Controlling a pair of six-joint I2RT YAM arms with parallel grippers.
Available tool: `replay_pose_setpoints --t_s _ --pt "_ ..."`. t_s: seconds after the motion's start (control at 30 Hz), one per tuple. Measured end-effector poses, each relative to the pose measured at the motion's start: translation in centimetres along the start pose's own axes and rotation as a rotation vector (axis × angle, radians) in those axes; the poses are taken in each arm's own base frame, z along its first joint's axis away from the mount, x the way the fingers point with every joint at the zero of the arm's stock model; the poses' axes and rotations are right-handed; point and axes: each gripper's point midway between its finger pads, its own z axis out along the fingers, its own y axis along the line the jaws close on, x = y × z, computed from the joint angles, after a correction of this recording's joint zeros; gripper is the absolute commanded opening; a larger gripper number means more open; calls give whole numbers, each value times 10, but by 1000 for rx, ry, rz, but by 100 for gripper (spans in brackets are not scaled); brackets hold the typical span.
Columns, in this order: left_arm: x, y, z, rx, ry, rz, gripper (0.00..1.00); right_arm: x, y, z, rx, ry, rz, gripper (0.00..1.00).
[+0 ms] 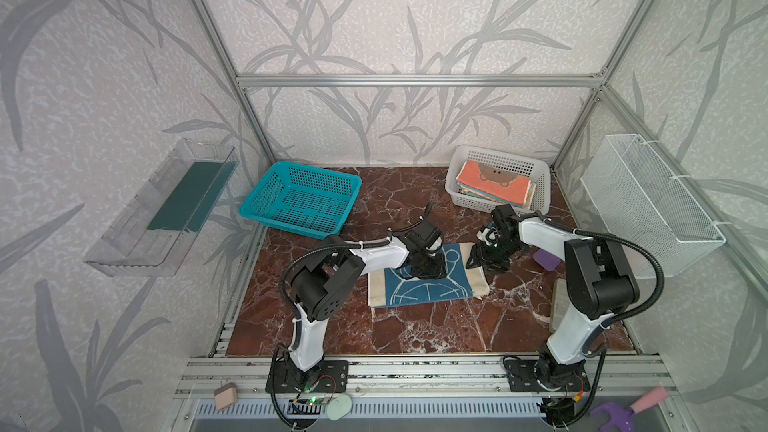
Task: Fold and stack the towels
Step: 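Lift the towel with the right gripper toward the white basket while the left releases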
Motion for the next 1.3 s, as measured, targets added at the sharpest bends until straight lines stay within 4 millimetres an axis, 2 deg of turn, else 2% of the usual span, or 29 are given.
replay_pose_setpoints --t_s 0.1,0.17,0.23,0.3,0.33,0.47,0.57,0.67,0.8,0.97,1.03,1.1,1.17,1.2,1.3 --pt "0 0 0 9 -6 -3 31 0 16 9 -12 11 -37 53" --pt "0 1 0 14 -10 -5 31 2 28 16 -23 15 -57 38" --pt "0 1 -1 20 -14 -8 31 4 37 24 -22 22 -74 15" --pt "0 1 -1 23 -16 -7 31 5 41 30 0 30 -81 2" --pt "0 1 -1 22 -15 -8 31 4 42 30 16 29 -82 0" --pt "0 7 -7 -4 -33 -4 31 -6 45 21 86 8 -96 0" --pt "6 17 -21 -53 -54 5 31 -25 58 0 124 -41 -127 0" --pt "13 28 -37 -113 -70 17 31 -60 79 -34 160 -144 -174 0" --pt "16 43 -55 -184 -108 37 31 -116 117 -83 186 -296 -240 0" --pt "17 59 -64 -240 -139 46 31 -178 153 -125 212 -433 -297 0" --pt "17 66 -65 -256 -141 42 31 -209 169 -144 207 -528 -320 0" --pt "16 71 -66 -266 -142 34 31 -230 179 -163 179 -627 -325 0" --pt "13 75 -67 -270 -146 23 31 -242 176 -179 146 -686 -292 0" --pt "12 78 -66 -272 -147 17 31 -247 167 -186 133 -696 -255 0" --pt "10 84 -64 -275 -148 2 31 -261 124 -204 109 -702 -118 0"
